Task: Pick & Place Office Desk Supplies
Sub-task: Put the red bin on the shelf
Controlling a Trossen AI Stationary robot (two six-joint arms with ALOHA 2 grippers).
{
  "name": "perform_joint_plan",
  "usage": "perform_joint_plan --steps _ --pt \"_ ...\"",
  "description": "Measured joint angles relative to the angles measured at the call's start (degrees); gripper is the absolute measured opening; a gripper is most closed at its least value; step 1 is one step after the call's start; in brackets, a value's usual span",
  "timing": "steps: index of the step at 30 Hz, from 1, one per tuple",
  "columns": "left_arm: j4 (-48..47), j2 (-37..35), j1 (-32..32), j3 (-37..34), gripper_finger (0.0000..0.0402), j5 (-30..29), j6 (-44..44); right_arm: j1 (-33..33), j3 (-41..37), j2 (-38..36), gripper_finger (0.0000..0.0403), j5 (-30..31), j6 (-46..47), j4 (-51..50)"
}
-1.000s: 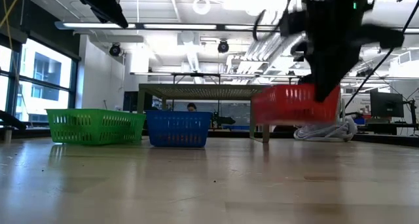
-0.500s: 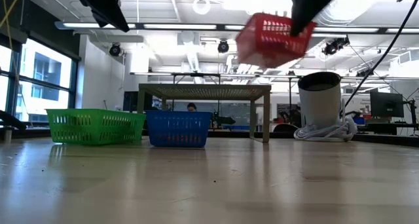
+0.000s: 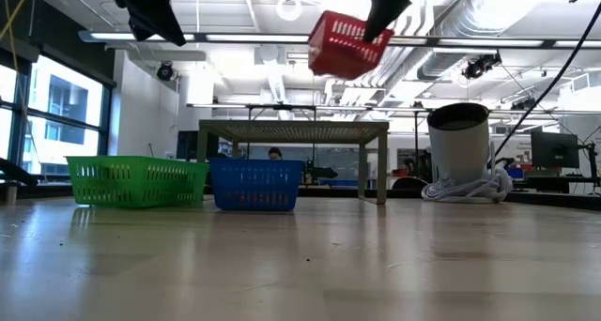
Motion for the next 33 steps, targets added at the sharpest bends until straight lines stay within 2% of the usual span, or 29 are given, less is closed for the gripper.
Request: perform_joint_plan --steps 3,6,9,15,27,33 --pt "0.0 0.0 0.02 -0.02 0.0 -0.02 -0.14 -4.64 0.06 1.14 0.0003 -4.71 -3.41 3.5" --pt "0.0 0.0 0.02 -0.02 0.0 -0.02 -0.15 -8.27 0.03 3.15 0.0003 -5.36 -5.98 5.54" --pt "0.0 0.0 -0.02 -0.02 0.0 -0.02 -0.34 -11.41 0.03 4.97 0.0003 -8.45 -6.91 6.33" --pt "-0.02 0.0 -0.96 -0.02 0.0 -0.09 -2.02 -15.88 -0.01 9.02 0.0003 -9.43 -6.53 5.25" --pt "-0.04 0.0 -4.59 -0.04 0.0 -0.19 -4.2 -16.65 0.08 11.69 0.0006 -6.75 -2.11 4.59" --pt "-0.07 0.0 -4.81 -0.06 0.0 -0.19 -4.18 -15.16 0.01 11.74 0.0045 -3.14 -2.12 4.25"
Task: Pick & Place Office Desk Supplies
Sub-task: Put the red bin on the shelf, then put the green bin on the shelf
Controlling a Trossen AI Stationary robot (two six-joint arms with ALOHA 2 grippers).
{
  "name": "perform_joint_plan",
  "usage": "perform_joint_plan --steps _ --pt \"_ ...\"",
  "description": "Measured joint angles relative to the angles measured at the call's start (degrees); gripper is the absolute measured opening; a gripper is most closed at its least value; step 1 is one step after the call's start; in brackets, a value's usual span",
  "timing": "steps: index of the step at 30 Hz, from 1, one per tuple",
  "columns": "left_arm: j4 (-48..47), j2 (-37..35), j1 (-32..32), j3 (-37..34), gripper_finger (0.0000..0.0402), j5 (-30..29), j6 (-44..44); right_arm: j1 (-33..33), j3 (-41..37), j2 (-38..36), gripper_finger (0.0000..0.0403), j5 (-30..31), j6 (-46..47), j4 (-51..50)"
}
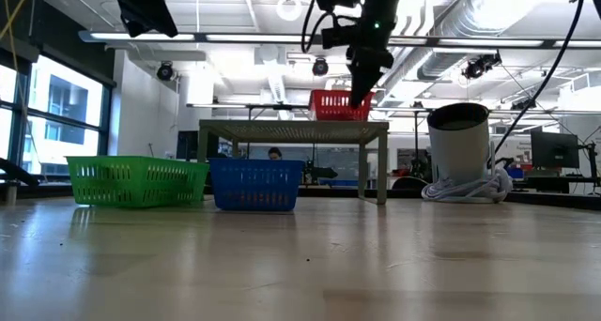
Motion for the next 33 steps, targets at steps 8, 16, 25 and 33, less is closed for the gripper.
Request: perform_joint_plan --steps 8,16,25,33 --pt "-0.28 0.0 0.0 0.0 0.0001 -0.26 1.08 3.84 0.0 -2.76 0.014 7.82 -0.37 -0.07" --pt "-1.42 0.0 -0.08 0.0 0.0005 -3.29 2.35 10.02 0.0 -4.38 0.019 17.98 0.49 0.48" --pt "-10.93 1.38 -5.01 -0.02 0.0102 -5.01 -9.12 22.38 -0.02 -5.03 0.0192 20.73 11.65 -2.63" --pt "-12.55 9.27 -12.11 -0.02 0.0182 -6.27 -3.49 33.61 -0.23 -5.03 0.0192 10.98 38.2 -2.28"
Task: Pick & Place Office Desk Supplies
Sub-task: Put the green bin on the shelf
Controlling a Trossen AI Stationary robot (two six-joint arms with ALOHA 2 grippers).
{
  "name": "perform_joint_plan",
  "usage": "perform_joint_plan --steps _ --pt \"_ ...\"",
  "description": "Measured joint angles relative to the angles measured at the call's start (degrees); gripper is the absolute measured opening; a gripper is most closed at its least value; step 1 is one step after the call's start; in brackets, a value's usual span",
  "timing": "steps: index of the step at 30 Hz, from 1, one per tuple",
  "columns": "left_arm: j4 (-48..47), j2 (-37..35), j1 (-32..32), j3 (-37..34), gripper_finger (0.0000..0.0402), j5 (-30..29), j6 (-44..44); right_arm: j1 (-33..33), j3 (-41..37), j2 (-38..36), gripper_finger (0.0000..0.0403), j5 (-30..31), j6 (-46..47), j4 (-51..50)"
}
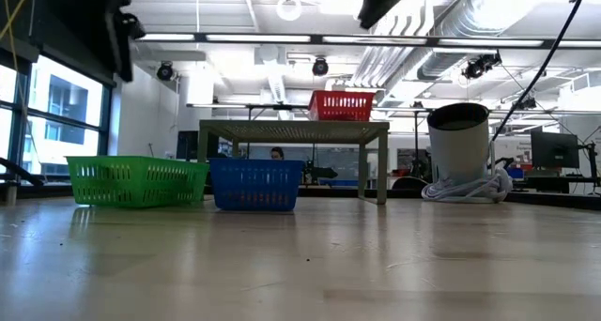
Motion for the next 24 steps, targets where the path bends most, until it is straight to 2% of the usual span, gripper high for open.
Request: perform_joint_plan --steps 4,12,17,24 --pt "-2.14 6.03 -3.76 0.0 0.0184 -0.2 2.56 6.18 -2.54 0.02 0.0192 -1.42 8.05 3.09" --pt "-3.65 15.53 -8.41 0.0 0.0184 -0.98 9.76 14.22 -6.79 0.02 0.0192 9.08 12.41 9.96" --pt "-3.78 17.79 -8.87 0.0 0.0184 -5.04 13.75 15.42 -8.82 0.02 0.0192 13.71 8.49 13.68" --pt "-2.71 17.86 -5.56 -0.37 0.0184 -5.68 17.69 13.96 -11.26 0.02 0.0192 12.56 8.41 15.64"
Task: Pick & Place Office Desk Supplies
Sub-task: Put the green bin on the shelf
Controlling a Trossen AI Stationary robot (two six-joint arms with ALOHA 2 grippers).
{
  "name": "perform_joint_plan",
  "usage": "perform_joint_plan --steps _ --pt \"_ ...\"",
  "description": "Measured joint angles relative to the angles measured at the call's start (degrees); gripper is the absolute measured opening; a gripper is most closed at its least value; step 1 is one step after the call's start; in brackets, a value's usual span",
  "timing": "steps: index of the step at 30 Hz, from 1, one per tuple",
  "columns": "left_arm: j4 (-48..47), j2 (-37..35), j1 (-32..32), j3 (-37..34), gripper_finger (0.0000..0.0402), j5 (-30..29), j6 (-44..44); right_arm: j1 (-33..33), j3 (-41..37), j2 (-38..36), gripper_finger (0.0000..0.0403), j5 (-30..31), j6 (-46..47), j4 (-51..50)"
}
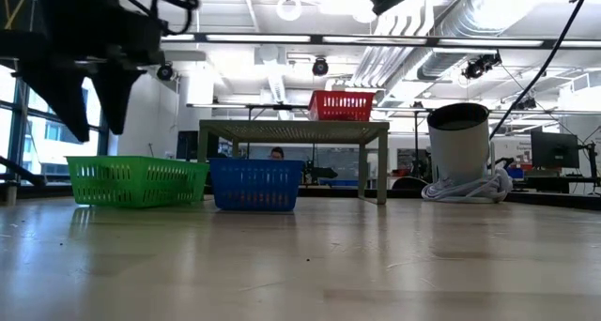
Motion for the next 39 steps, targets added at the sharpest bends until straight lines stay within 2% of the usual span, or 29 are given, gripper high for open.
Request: perform_joint_plan --steps 7,15,25,30,37,39 --pt "6.98 0.02 4.33 -0.12 0.0184 6.69 6.25 -0.42 -1.39 0.0 0.0192 -1.03 0.03 2.31" --pt "11.43 0.02 8.32 -4.36 0.0184 8.43 7.79 0.04 -1.39 0.0 0.0192 -1.26 -0.14 4.62" --pt "18.96 0.02 10.27 -10.22 0.0177 9.53 8.62 0.12 -1.39 0.0 0.0192 -1.3 -0.14 4.76" --pt "19.67 0.27 10.37 -10.49 0.013 9.0 7.06 0.12 -1.39 0.0 0.0192 -1.31 -0.16 5.0" --pt "20.0 0.38 9.07 -10.49 0.0013 3.0 3.55 0.12 -1.37 0.0 0.0192 -1.34 -0.16 5.01" --pt "20.85 0.88 8.4 -10.45 0.0006 2.59 2.69 0.12 -1.37 0.0 0.0192 -1.34 -0.16 5.01"
